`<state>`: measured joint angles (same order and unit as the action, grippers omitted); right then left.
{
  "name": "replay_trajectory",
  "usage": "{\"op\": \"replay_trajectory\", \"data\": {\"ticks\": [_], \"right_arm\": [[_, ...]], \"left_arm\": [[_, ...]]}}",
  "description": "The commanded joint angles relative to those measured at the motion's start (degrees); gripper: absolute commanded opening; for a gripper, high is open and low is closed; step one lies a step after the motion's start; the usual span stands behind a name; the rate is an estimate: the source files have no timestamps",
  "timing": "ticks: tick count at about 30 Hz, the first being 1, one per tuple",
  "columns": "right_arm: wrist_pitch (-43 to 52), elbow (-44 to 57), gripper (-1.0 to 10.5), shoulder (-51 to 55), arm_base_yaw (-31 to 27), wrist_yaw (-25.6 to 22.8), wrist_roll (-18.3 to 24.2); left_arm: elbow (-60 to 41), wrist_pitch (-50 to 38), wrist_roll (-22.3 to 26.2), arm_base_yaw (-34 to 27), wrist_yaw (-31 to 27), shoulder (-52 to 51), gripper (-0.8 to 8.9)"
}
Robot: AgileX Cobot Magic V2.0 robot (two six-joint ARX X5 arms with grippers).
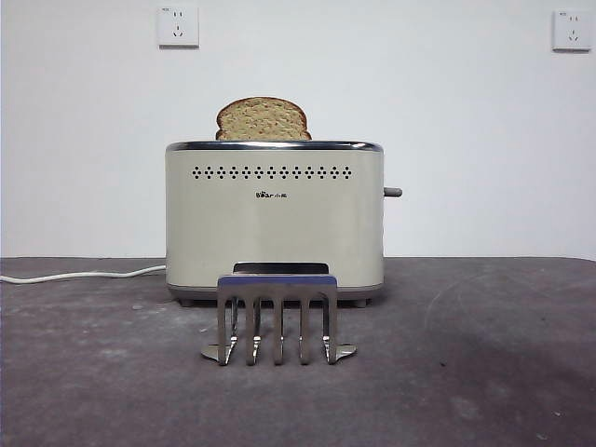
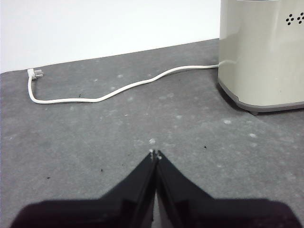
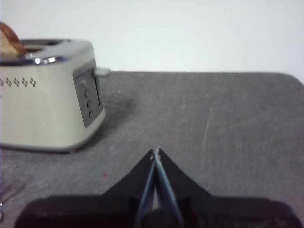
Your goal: Pick up a slice of bread from the rack,put the bread on the toaster,press the button
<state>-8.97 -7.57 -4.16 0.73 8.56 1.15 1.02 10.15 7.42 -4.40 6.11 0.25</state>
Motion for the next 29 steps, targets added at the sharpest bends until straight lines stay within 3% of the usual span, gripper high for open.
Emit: {"op": "replay_trajectory", "data": {"ticks": [1, 15, 29], "right_arm": [[0.5, 2.6, 0.0, 1.9, 0.0, -0.2, -1.8], [-1.8, 7.0, 0.0, 4.1, 0.1, -1.5, -6.9], [-1.8, 6.9, 0.0, 4.1, 0.1, -1.6, -6.7]], "left_arm": [[-0.8, -0.2, -0.4, -0.2, 0.0, -0.2, -0.03], [-0.8, -0.2, -0.4, -0.2, -0.1, -0.2, -0.03], [-0.8, -0.2, -0.4, -0.2, -0.1, -0.2, -0.03]]}}
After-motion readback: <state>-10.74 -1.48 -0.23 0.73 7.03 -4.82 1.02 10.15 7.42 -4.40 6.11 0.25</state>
